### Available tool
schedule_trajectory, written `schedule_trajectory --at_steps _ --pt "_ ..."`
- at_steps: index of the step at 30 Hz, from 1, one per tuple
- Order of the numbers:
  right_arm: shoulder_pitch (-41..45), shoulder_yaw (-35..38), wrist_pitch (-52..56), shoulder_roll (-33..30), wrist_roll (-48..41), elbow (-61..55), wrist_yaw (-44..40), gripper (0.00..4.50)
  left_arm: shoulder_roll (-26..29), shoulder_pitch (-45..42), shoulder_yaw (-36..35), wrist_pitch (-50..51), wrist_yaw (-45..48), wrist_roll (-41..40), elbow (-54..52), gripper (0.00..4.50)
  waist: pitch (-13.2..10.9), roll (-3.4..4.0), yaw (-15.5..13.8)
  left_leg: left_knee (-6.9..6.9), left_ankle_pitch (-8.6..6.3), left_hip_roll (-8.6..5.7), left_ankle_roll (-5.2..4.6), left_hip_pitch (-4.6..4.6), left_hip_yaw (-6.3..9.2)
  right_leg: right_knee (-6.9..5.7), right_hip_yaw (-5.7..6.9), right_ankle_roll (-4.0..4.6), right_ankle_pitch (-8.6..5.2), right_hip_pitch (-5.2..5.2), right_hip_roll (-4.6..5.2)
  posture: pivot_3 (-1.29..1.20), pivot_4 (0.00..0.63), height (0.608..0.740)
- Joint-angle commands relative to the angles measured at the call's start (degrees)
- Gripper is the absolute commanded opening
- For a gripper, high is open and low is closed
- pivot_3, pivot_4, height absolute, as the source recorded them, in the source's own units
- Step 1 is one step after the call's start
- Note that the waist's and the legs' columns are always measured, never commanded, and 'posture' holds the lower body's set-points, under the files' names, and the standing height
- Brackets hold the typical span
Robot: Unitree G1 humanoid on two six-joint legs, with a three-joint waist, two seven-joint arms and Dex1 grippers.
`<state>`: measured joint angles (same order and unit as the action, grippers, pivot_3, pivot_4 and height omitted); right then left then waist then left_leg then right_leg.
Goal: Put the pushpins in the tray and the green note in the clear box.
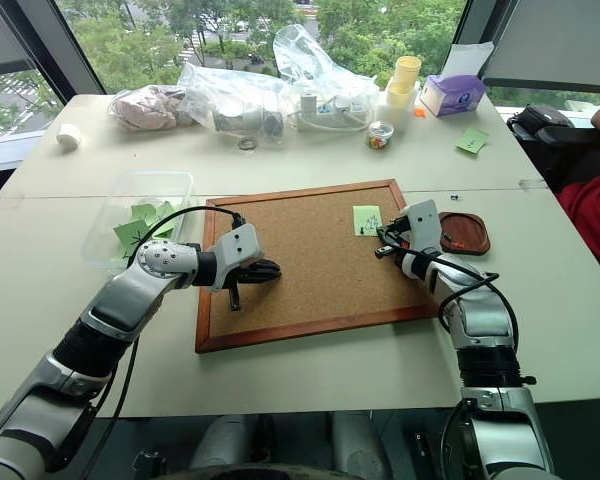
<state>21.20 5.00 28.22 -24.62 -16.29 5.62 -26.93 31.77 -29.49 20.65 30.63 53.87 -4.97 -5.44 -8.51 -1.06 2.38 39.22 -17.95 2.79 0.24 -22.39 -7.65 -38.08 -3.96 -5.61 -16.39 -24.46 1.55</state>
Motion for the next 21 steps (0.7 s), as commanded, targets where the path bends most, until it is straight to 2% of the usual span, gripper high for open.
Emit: schedule_trajectory --at_steps 1,21 --pt "-0.4 2.9 -4.9 0.8 -0.1 -4.1 1.6 0.03 0.6 1.2 1.3 1.0 1.1 0.4 -0.4 0.47 0.0 0.0 0.0 0.0 0.0 0.0 0.0 0.0 0.0 0.0 0.0 0.0 0.0 0.0 0.0 0.0 0.15 0.738" --pt "-1.4 6.8 -7.7 2.3 -1.9 -5.3 5.5 0.03 1.2 1.7 2.4 1.4 2.5 0.5 -0.4 0.47 0.0 0.0 -0.1 0.0 0.0 -0.01 0.0 0.0 0.0 0.0 0.0 0.0 0.0 0.0 0.01 0.0 0.15 0.738"
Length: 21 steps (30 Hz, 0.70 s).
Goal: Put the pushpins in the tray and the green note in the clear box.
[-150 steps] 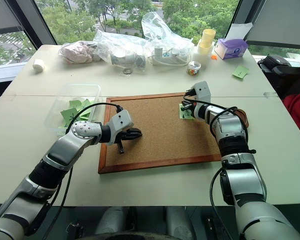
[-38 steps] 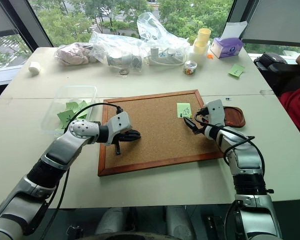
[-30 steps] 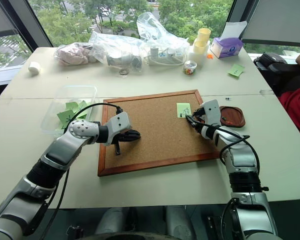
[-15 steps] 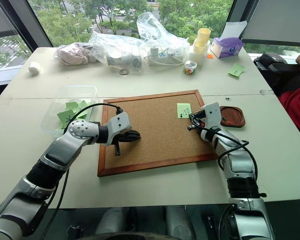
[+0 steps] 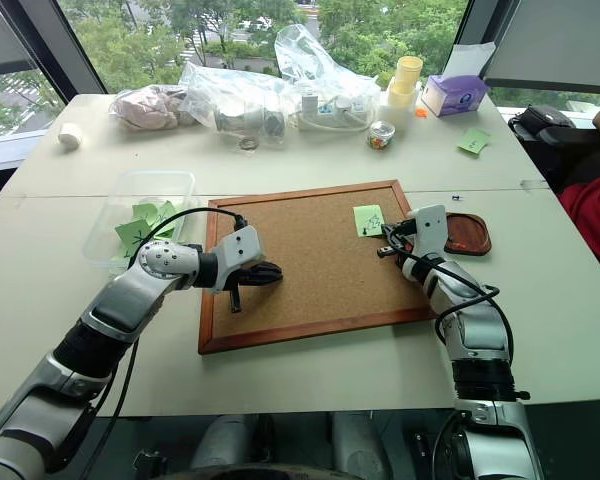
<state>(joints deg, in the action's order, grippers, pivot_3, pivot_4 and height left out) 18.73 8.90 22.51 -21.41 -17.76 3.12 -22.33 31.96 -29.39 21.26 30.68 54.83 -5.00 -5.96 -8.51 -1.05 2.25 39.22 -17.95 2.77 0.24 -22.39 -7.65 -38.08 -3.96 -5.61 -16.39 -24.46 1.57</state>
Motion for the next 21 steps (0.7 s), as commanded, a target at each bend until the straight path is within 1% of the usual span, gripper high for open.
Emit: schedule_trajectory --at_steps 1,7,9,11,14,18,21 --pt "1.0 2.9 -2.1 -0.9 -0.3 -2.9 0.9 0.03 1.1 1.7 1.8 1.4 1.6 0.5 0.0 0.47 0.0 -0.01 0.1 0.0 0.0 0.0 0.0 0.0 0.0 0.0 0.0 0.0 0.0 0.0 0.0 0.0 0.15 0.738" --pt "0.4 3.1 -2.3 -0.9 -0.1 -2.9 0.6 0.03 1.5 1.9 1.9 1.8 1.8 0.4 -0.5 0.47 0.0 -0.01 0.3 -0.01 0.0 0.04 0.0 0.03 0.0 -0.01 0.0 0.0 0.0 0.01 -0.05 0.0 0.15 0.738" --pt "0.2 4.1 -2.1 -1.1 -0.5 -3.2 0.9 0.03 1.5 1.9 1.9 1.8 1.8 0.5 -0.5 0.47 0.0 -0.01 0.2 -0.01 0.0 0.02 0.0 0.03 -0.01 -0.01 0.0 0.0 0.0 0.01 -0.03 0.0 0.15 0.738" --pt "0.5 7.5 -1.5 -1.7 -1.9 -3.3 2.5 0.03 1.6 1.8 1.8 1.8 1.8 0.4 -0.6 0.47 0.0 -0.01 0.2 -0.01 0.0 0.02 0.0 0.03 -0.01 -0.01 0.0 0.0 0.0 0.01 -0.02 0.0 0.15 0.738" --pt "0.4 10.4 -1.4 -4.2 -1.3 -2.3 3.9 0.03 1.7 1.9 1.7 1.9 1.8 0.4 -0.7 0.47 0.0 -0.01 0.1 -0.01 0.0 0.01 0.0 0.02 -0.01 -0.01 0.0 0.0 0.0 0.01 0.0 0.0 0.15 0.738" --pt "-0.2 11.5 0.0 -6.8 -0.3 -1.0 4.9 0.03 1.9 1.9 1.7 1.8 2.2 0.2 -1.0 0.47 0.0 0.01 0.3 -0.01 0.0 0.03 0.0 0.04 -0.01 0.0 -0.01 0.0 0.0 0.02 -0.03 0.0 0.15 0.738" --pt "-0.4 11.7 3.4 -9.1 0.7 2.4 5.5 0.03 2.4 1.2 2.2 0.8 3.2 0.7 -0.6 0.47 0.0 0.03 0.3 -0.02 0.0 0.04 0.0 0.07 -0.02 -0.01 -0.02 0.0 0.0 0.02 -0.06 0.0 0.15 0.738"
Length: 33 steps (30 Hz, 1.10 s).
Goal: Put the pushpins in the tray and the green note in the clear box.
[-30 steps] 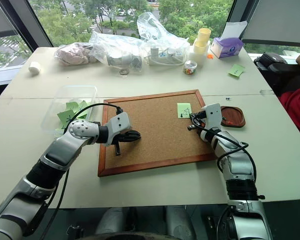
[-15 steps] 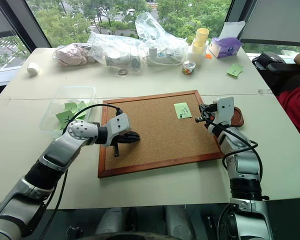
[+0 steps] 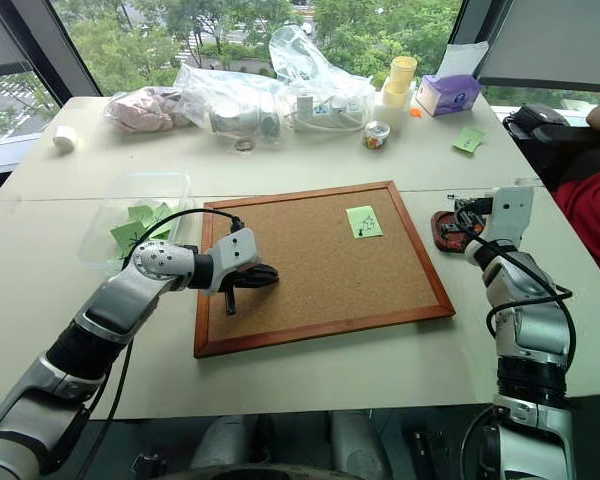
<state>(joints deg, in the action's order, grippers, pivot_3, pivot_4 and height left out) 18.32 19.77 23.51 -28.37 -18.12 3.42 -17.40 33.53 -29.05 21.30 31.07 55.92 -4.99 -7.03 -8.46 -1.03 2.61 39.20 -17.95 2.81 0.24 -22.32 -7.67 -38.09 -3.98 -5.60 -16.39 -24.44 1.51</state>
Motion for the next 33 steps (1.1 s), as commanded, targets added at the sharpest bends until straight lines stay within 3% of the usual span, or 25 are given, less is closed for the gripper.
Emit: schedule_trajectory --at_steps 1,10,13,20,33 --pt "0.1 1.0 3.2 -2.3 0.6 2.9 0.3 0.03 1.0 0.6 2.3 0.0 2.4 0.8 0.6 0.47 0.0 0.0 -0.1 0.0 0.0 -0.01 0.0 0.0 0.0 0.0 0.0 0.0 0.0 0.01 0.01 0.0 0.15 0.738" --pt "1.5 1.0 5.7 -2.1 0.1 5.4 0.0 0.03 3.2 -0.2 2.2 -4.2 4.1 2.9 2.1 0.47 0.0 0.01 0.0 0.0 0.0 -0.01 0.0 0.0 -0.01 0.01 -0.01 0.0 0.0 0.01 0.01 0.0 0.15 0.738" --pt "1.7 1.0 5.8 -2.1 0.1 5.6 0.1 0.89 3.4 -0.6 1.8 -4.7 4.4 2.8 2.7 0.47 0.0 0.0 0.0 0.0 0.0 -0.01 0.0 0.0 -0.01 0.01 -0.01 0.0 0.0 0.01 0.01 0.0 0.15 0.738" --pt "2.3 1.1 4.9 -2.6 0.5 6.9 0.3 4.46 2.9 -1.6 0.5 -7.0 4.4 2.5 4.5 0.47 0.0 0.01 0.0 0.0 0.0 -0.01 0.0 0.0 -0.02 0.0 -0.01 0.0 0.0 0.01 0.0 0.0 0.15 0.738" --pt "3.3 1.8 6.3 -1.7 -2.1 5.8 -0.3 4.46 1.9 -3.2 -0.2 -10.3 3.8 2.5 7.5 0.47 0.0 0.01 -0.1 0.01 0.0 -0.01 0.0 0.0 -0.02 0.0 -0.01 0.0 0.0 0.01 0.01 0.0 0.15 0.738"
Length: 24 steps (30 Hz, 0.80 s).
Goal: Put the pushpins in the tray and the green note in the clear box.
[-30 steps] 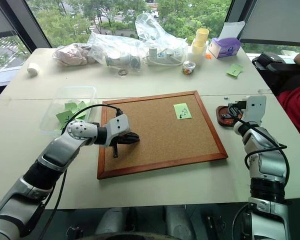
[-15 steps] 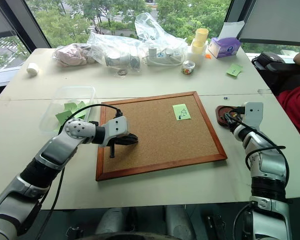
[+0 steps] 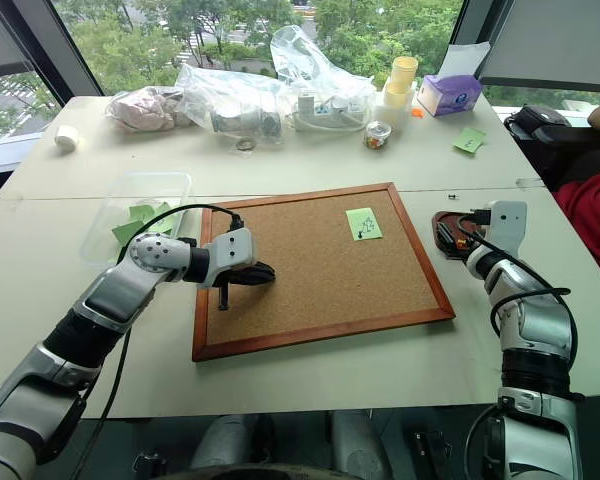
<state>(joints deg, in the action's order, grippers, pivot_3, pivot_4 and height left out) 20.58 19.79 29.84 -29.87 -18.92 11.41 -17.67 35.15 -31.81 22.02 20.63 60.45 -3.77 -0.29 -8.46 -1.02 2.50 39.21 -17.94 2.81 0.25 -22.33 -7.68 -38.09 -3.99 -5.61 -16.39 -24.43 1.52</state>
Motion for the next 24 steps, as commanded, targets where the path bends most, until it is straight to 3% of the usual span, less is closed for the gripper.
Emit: schedule_trajectory --at_steps 1,5,8,13,24 --pt "1.0 1.6 -0.3 -0.3 -1.4 -2.5 -0.3 4.46 0.2 -0.4 -1.0 0.1 -0.7 1.3 0.8 0.47 0.0 0.0 0.0 0.0 0.0 0.0 0.0 0.0 0.0 0.0 0.0 0.0 0.0 0.0 0.0 0.0 0.15 0.738" --pt "0.6 -2.2 -3.5 -1.1 -0.9 -7.9 -4.8 4.46 0.9 -0.5 -1.4 -1.7 0.1 1.4 2.0 0.47 0.0 0.02 0.1 0.0 0.0 -0.01 0.0 -0.01 0.0 0.0 0.0 0.0 0.0 0.0 0.01 0.0 0.15 0.738" --pt "-0.2 -9.2 -2.3 -0.5 -1.0 -12.3 -11.1 4.46 1.4 -1.6 -1.5 -4.4 0.8 2.1 4.5 0.47 0.0 0.02 0.2 0.0 0.0 0.01 0.0 0.01 0.0 0.0 0.0 0.0 0.0 -0.01 -0.06 0.0 0.15 0.738" --pt "0.1 -14.9 -1.2 2.1 -1.5 -12.6 -15.4 4.46 0.8 -3.1 -1.6 -5.7 1.3 2.0 6.1 0.47 0.0 0.02 -0.1 0.02 -0.01 -0.01 -0.01 -0.01 0.02 -0.02 0.01 0.0 0.0 0.0 -0.05 0.0 0.15 0.738" --pt "2.3 -18.9 -2.6 4.4 0.7 -7.9 -17.4 4.46 -0.1 -2.1 -1.9 -3.9 1.0 1.6 3.8 0.47 0.0 0.01 -0.1 0.04 -0.03 -0.02 -0.05 -0.06 0.01 0.0 0.03 0.0 0.0 -0.02 0.01 0.0 0.15 0.738"
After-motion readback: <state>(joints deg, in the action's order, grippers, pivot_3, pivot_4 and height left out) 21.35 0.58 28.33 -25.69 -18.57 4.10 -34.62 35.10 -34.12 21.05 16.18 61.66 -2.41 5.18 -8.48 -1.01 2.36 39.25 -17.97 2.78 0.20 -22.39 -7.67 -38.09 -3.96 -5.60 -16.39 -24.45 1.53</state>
